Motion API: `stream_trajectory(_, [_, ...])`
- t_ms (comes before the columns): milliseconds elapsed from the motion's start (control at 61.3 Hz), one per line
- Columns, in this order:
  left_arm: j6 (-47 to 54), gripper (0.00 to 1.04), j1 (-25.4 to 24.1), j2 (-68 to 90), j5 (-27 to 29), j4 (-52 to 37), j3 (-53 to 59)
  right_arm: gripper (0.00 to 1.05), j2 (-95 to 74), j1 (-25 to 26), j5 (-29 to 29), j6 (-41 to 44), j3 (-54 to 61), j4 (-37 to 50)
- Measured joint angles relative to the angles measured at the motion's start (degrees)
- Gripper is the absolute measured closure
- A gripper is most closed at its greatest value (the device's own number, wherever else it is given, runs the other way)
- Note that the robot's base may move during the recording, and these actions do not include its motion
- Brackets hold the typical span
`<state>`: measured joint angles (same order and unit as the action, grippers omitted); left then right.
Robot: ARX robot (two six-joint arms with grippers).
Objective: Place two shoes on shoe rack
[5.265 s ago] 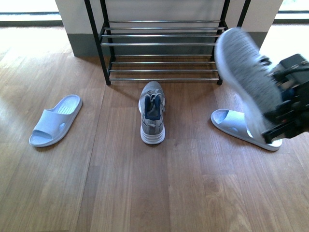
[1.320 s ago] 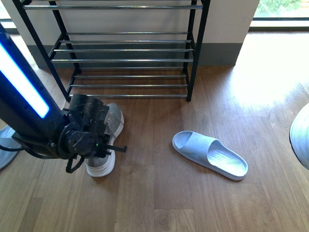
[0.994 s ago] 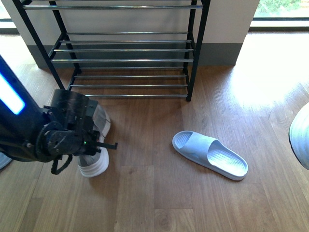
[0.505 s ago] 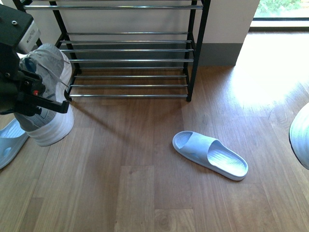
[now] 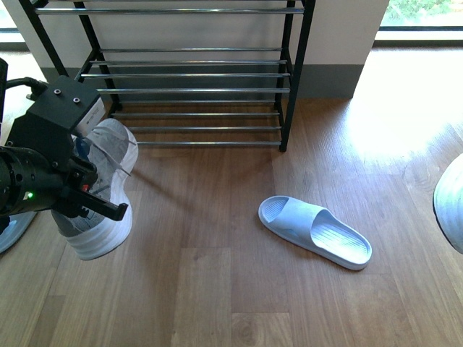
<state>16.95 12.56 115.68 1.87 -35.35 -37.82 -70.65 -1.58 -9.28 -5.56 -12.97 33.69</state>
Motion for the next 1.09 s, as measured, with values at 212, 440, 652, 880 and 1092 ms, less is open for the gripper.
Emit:
stream_trajectory(212, [0.7, 1.03, 0.4, 1.7, 0.0, -0.4, -0.3, 1.03, 0.0, 0.0, 0.0, 0.0, 0.0, 0.0])
stream_trajectory(440, [0.3, 1.03, 0.4, 3.3, -0.9, -1.7, -0.5, 1.03, 0.0, 0.0, 0.0, 0.0, 0.0, 0.0])
stream_trajectory(652, [-2.1, 1.03, 0.4, 8.1, -1.5, -4.9, -1.4, 1.03, 0.0, 0.0, 0.0, 0.0, 0.0, 0.0])
stream_trajectory(880, [-7.7, 1.03, 1.7, 25.0, -0.8, -10.6, -9.5, 1.03, 0.0, 0.0, 0.0, 0.0, 0.0, 0.0])
stream_trajectory(1092, [-10.9, 1.03, 4.2, 37.6, -0.3, -9.5, -18.7, 1.03, 0.0, 0.0, 0.0, 0.0, 0.0, 0.0])
